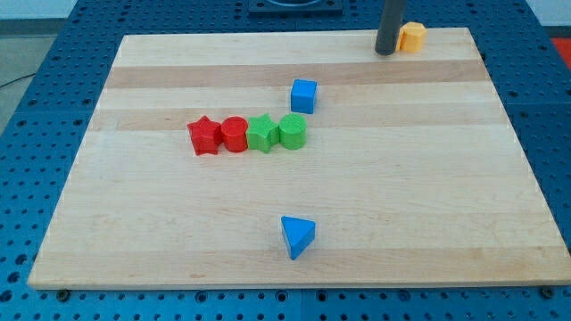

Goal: Push the blue cube into the yellow heart

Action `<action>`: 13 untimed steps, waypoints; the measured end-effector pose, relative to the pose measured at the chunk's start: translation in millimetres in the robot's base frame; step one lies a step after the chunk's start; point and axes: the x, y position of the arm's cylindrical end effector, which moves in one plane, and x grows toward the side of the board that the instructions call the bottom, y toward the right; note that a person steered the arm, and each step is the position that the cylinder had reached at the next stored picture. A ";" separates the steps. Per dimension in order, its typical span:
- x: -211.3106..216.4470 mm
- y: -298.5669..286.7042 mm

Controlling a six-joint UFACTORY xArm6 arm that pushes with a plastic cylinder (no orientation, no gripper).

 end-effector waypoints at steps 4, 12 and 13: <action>155.1 -109.9; 55.0 -82.2; 40.3 -50.9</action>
